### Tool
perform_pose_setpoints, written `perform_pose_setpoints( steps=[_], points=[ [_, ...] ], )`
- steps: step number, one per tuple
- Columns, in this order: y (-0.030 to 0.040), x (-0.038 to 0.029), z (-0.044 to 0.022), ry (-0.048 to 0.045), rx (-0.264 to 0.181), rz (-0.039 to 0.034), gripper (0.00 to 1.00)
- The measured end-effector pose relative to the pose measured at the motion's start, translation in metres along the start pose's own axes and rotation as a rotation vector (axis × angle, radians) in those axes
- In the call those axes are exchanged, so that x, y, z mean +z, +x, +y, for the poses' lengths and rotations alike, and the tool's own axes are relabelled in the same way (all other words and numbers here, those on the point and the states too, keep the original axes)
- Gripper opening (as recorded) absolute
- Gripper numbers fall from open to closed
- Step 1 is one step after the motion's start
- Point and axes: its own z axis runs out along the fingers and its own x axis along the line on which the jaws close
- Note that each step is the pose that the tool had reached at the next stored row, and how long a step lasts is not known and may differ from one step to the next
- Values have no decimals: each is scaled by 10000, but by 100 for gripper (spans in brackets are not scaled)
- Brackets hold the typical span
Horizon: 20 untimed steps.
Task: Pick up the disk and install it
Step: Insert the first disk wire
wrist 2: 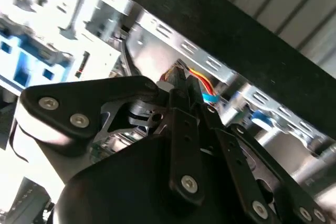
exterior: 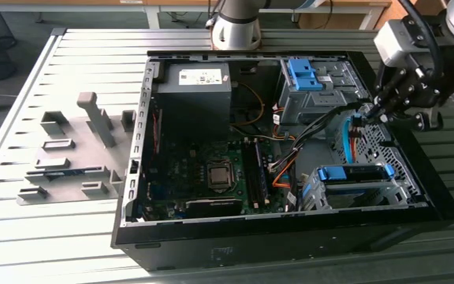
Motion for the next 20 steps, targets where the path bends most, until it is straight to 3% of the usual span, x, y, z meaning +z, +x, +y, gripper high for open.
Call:
perform_pose_setpoints(
  steps=[9,10,13,14,15,18,19,20],
  points=[
    [-3,-3,0,-16,10,1620,16],
    [-6,-13,0,-16,9,1696,16],
    [-17,-69,0,-17,10,1714,16],
    [-18,-72,0,-18,10,1767,16],
    [-18,-74,0,-19,11,1891,16],
    [-18,-74,0,-24,15,2427,16],
    [-18,-75,0,-25,15,2559,16],
    [-18,-74,0,-26,16,2593,16]
  ],
)
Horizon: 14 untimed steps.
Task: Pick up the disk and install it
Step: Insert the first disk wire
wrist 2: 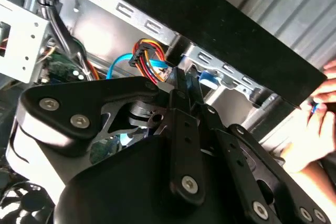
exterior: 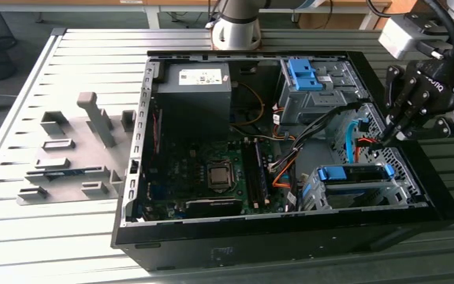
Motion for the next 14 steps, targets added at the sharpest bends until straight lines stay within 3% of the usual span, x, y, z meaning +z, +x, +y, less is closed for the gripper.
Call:
perform_pose_setpoints(
  steps=[7,11,14],
  points=[
    [1,0,-4,-50,3,-3,16],
    [1,-1,-28,-424,-16,-6,16],
    [7,4,-28,-461,26,-7,16]
  ],
)
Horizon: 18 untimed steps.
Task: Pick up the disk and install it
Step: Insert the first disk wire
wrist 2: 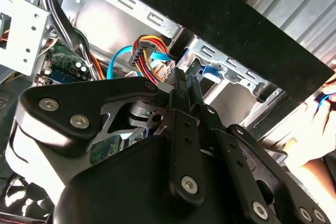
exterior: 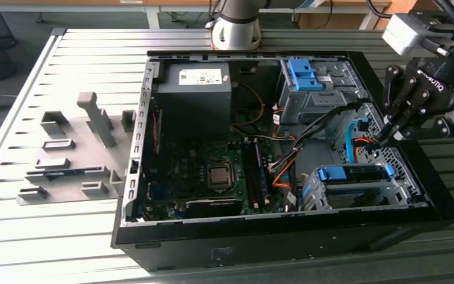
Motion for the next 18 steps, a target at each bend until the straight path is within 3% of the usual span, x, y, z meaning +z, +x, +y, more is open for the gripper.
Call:
perform_pose_setpoints(
  steps=[11,18],
  points=[
    [140,36,-2,-36,357,-19,16],
    [161,50,-3,-52,474,-31,16]
  ],
)
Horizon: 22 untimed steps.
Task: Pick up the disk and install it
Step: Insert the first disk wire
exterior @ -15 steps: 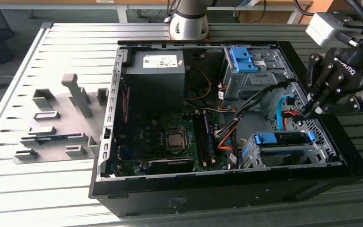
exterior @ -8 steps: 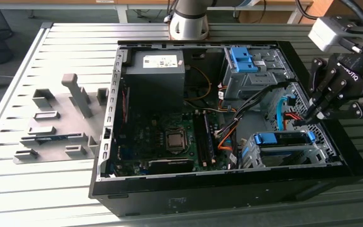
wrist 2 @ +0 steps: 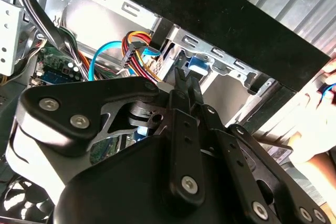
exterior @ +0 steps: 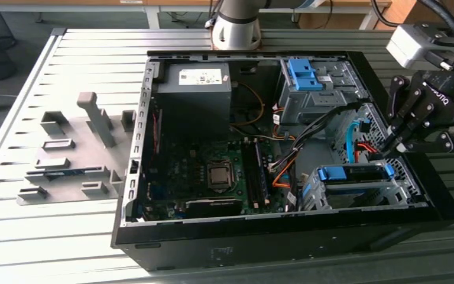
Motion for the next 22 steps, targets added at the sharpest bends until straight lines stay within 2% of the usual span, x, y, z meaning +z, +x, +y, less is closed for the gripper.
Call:
perform_pose_setpoints(
  steps=[5,9,15,18,22],
  points=[
    [3,5,-1,-9,26,-4,16],
    [13,24,-5,-110,149,-5,16],
    [43,93,-26,-310,118,6,16],
    [42,96,-62,-330,119,0,16],
    [44,103,-63,-333,123,-20,16]
  ],
)
